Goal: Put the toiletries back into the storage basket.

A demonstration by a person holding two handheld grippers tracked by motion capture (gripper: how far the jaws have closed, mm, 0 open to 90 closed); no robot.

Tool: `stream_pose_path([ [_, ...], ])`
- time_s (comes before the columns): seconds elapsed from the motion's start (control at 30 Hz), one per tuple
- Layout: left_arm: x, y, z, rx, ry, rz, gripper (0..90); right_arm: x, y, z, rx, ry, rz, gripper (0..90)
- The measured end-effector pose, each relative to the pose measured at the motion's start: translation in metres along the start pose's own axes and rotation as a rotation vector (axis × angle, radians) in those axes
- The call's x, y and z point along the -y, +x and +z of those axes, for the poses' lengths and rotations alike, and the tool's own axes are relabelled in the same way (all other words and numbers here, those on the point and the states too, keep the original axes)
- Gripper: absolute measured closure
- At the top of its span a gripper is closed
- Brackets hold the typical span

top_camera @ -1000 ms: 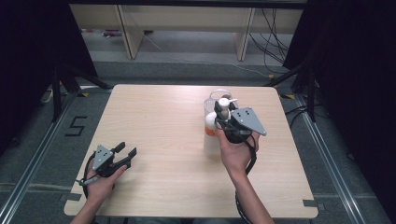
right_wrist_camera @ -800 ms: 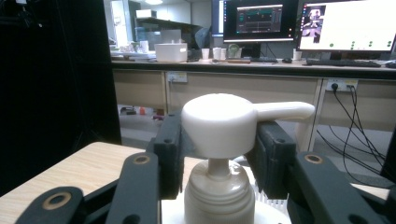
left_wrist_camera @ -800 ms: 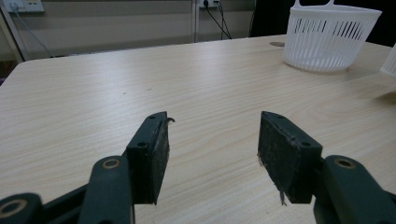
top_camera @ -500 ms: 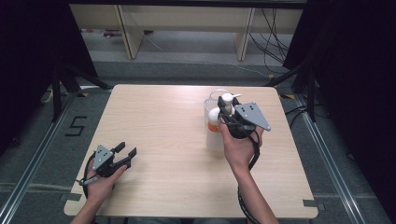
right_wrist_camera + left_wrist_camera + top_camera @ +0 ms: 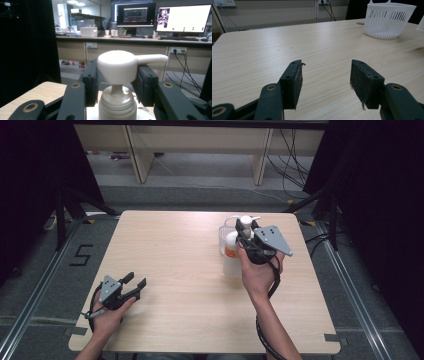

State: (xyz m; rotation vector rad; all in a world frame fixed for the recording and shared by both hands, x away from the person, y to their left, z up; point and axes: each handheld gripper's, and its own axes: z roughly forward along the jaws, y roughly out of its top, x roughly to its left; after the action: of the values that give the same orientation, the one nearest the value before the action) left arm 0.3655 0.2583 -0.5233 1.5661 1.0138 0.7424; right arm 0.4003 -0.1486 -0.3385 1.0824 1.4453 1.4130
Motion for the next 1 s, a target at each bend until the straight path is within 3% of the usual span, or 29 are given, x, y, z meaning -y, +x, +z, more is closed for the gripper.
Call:
stream_pose_path([
  [0.37, 0.0, 0.0, 0.0, 0.001, 0.002, -0.001, 42.6, -0.006, -0.004, 0.005, 0.014, -0.01, 0.013, 59.8],
  [0.4, 0.0, 0.0, 0.0, 0.003, -0.001, -0.002, 42.6, -0.007, -0.007, 0.005, 0.023, -0.015, -0.006, 59.8],
  [0.6, 0.0, 0.0, 0.001, 0.003, -0.005, -0.002, 42.6, -0.009, -0.008, 0.009, 0.023, -0.02, 0.014, 59.8],
  [1.0, 0.0, 0.0, 0.0, -0.001, 0.006, -0.003, 42.6, -0.015, -0.015, 0.015, 0.041, -0.042, -0.013, 59.8],
])
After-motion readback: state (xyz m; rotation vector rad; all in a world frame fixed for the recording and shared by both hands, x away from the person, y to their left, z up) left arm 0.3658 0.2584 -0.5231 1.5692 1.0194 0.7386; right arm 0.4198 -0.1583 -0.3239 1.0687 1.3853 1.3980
